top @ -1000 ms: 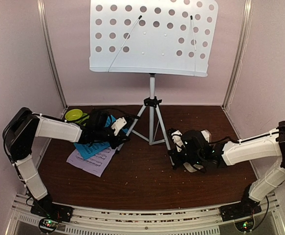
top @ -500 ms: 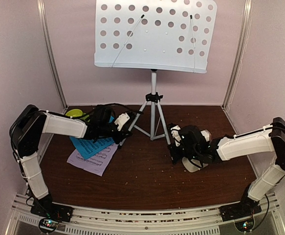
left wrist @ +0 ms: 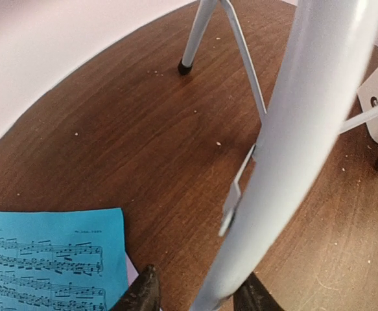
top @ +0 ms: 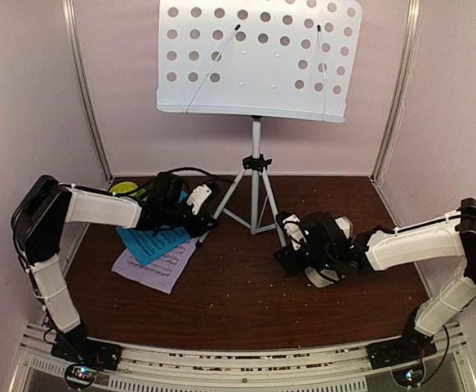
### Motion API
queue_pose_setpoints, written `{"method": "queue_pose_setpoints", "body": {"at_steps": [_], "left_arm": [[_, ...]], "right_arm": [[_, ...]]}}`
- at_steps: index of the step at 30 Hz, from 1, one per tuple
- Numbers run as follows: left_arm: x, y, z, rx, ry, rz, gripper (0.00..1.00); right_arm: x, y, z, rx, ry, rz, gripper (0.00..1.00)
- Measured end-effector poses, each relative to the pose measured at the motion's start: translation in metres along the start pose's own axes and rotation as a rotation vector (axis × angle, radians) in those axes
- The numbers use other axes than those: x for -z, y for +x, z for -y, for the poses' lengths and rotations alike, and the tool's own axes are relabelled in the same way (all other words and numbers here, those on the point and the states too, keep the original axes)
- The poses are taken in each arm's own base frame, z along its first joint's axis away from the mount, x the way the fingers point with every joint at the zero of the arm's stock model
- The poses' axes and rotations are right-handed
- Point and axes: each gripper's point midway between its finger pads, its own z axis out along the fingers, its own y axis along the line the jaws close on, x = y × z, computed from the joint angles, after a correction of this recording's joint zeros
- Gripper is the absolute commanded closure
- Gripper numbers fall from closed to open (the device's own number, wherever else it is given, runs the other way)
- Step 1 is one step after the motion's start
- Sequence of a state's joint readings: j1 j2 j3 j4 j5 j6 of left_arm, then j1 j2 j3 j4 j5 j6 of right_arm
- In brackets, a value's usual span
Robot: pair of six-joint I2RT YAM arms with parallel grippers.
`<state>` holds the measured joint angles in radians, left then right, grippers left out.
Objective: Set up the instrument practice props
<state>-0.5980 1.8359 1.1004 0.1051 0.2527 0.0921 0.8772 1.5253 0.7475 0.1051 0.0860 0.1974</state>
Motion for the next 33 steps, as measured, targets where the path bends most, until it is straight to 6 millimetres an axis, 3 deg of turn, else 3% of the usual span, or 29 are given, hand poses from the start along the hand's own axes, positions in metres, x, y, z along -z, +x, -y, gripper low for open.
{"method": "queue_pose_setpoints", "body": {"at_steps": [3, 7, 11, 16, 18, 24, 28, 33], "left_arm": [[0.016, -0.009, -0.005, 0.032, -0.013, 0.023, 0.31], [0.043, -0.018, -0.012, 0.084, -0.037, 0.053, 0.27], [0.074, -0.013, -0.045, 0.234, -0.104, 0.079, 0.24], [0.118, 0.033, -0.131, 0.558, -0.255, 0.069, 0.22], [0.135, 0.053, -0.157, 0.657, -0.302, 0.060, 0.20], [0.163, 0.096, -0.200, 0.852, -0.315, 0.037, 0.15], [0.173, 0.119, -0.217, 0.921, -0.338, 0.007, 0.16], [0.168, 0.144, -0.239, 0.974, -0.321, -0.031, 0.18]], "right_arm": [[0.005, -0.004, -0.005, 0.012, -0.020, 0.011, 0.33], [0.009, -0.008, -0.007, 0.016, -0.029, 0.020, 0.22], [0.015, -0.011, -0.006, 0.015, -0.030, 0.024, 0.02], [0.024, -0.019, -0.006, 0.019, -0.034, 0.044, 0.00], [0.028, -0.023, -0.006, 0.020, -0.037, 0.056, 0.00], [0.035, -0.031, -0.006, 0.024, -0.040, 0.075, 0.00], [0.035, -0.030, -0.006, 0.025, -0.039, 0.070, 0.00], [0.035, -0.030, -0.006, 0.024, -0.040, 0.069, 0.00]]}}
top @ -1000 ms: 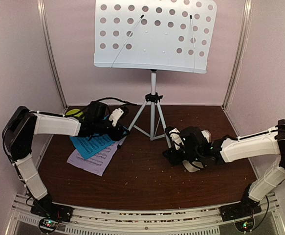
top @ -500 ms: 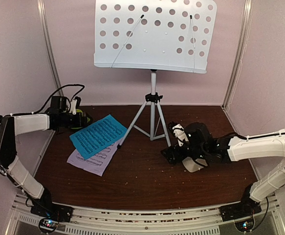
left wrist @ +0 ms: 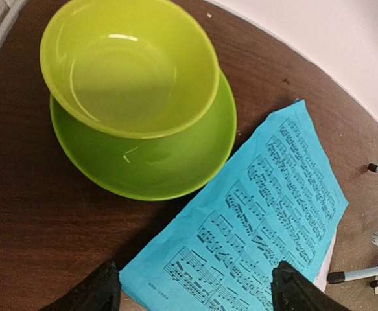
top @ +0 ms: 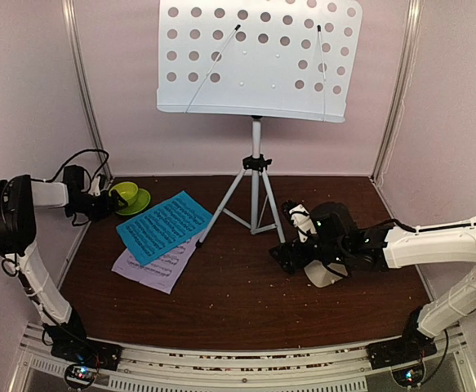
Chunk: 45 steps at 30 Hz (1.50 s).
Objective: Set up the instrument practice props
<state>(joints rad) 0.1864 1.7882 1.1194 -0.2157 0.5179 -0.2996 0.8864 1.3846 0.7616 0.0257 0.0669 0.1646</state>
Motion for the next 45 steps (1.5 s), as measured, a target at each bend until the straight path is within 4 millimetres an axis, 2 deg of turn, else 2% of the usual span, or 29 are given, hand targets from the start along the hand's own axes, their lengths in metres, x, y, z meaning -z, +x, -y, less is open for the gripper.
{"method": "queue_pose_setpoints", "body": {"at_steps": [4, 8, 14, 18, 25, 28, 32, 39, 45], "left_arm": [[-0.021, 0.016, -0.017, 0.022, 0.006, -0.073, 0.18], [-0.033, 0.033, -0.024, 0.042, 0.028, -0.132, 0.20], [-0.042, 0.024, -0.027, 0.055, 0.068, -0.143, 0.23], [-0.042, 0.024, -0.026, 0.053, 0.078, -0.148, 0.23], [-0.041, 0.025, -0.025, 0.045, 0.081, -0.177, 0.40], [-0.040, 0.031, -0.024, 0.054, 0.088, -0.203, 0.46], [-0.037, 0.049, -0.022, 0.076, 0.102, -0.239, 0.56], [-0.017, 0.088, -0.005, 0.105, 0.131, -0.289, 0.60], [-0.010, 0.108, 0.016, 0.113, 0.195, -0.301, 0.62]], "right_arm": [[0.000, 0.000, 0.000, 0.000, 0.000, 0.000, 0.00], [0.000, 0.000, 0.000, 0.000, 0.000, 0.000, 0.00], [-0.002, -0.001, -0.001, 0.002, 0.000, -0.003, 0.00], [-0.002, -0.008, -0.002, 0.004, -0.001, 0.007, 0.00], [-0.001, -0.011, -0.002, 0.012, 0.000, 0.008, 0.00], [-0.001, -0.010, -0.001, 0.022, 0.004, 0.007, 0.00], [-0.001, -0.009, 0.000, 0.035, 0.012, 0.003, 0.00], [0.000, -0.016, 0.001, 0.037, 0.017, 0.013, 0.00], [0.000, -0.016, 0.001, 0.042, 0.018, 0.013, 0.00]]}}
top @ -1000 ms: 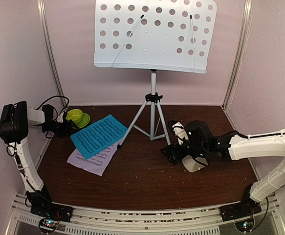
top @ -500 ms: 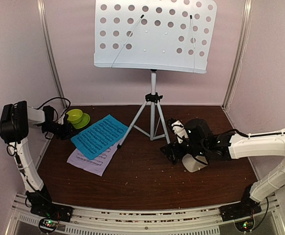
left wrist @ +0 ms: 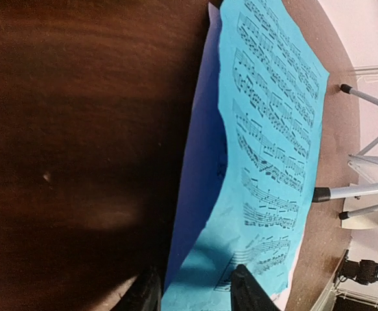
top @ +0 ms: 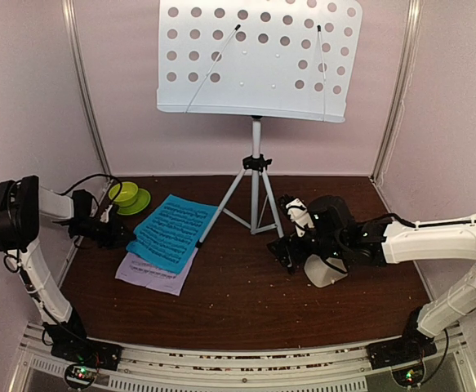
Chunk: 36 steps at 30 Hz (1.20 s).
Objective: Set up the instrument practice props
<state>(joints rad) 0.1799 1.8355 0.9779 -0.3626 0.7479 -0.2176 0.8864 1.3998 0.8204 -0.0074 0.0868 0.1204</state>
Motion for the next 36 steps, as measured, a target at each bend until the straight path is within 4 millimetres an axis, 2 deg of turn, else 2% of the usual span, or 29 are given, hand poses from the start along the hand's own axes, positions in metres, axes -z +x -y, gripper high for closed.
{"method": "queue_pose_setpoints", "body": {"at_steps": [4, 7, 10, 16, 18, 23, 26, 31, 36], "left_arm": [[-0.006, 0.012, 0.002, 0.031, 0.039, -0.009, 0.63], [-0.008, 0.014, 0.005, 0.042, 0.060, -0.006, 0.61], [-0.010, 0.010, 0.009, 0.028, 0.070, 0.007, 0.41], [-0.011, -0.002, 0.015, 0.031, 0.086, 0.037, 0.28], [-0.013, -0.012, 0.017, 0.027, 0.091, 0.047, 0.29], [-0.020, -0.035, 0.020, 0.006, 0.115, 0.067, 0.41], [-0.023, -0.041, 0.029, -0.019, 0.136, 0.066, 0.47], [-0.028, -0.042, 0.050, -0.068, 0.181, 0.051, 0.56], [-0.036, -0.034, 0.065, -0.099, 0.212, 0.020, 0.58]], "right_arm": [[0.000, 0.000, 0.000, 0.003, 0.000, 0.000, 0.00], [0.000, 0.000, 0.000, 0.006, 0.000, -0.001, 0.00], [0.000, 0.000, 0.000, 0.009, 0.000, -0.001, 0.00], [0.000, 0.000, 0.000, 0.010, 0.000, -0.002, 0.00], [0.000, 0.000, 0.000, 0.010, 0.000, -0.002, 0.00], [0.000, 0.000, 0.000, 0.010, 0.000, -0.002, 0.00], [0.000, 0.000, 0.000, 0.010, 0.000, -0.001, 0.00], [0.001, 0.000, 0.000, 0.010, 0.000, 0.000, 0.00], [0.001, 0.000, 0.000, 0.012, 0.000, 0.000, 0.00]]}}
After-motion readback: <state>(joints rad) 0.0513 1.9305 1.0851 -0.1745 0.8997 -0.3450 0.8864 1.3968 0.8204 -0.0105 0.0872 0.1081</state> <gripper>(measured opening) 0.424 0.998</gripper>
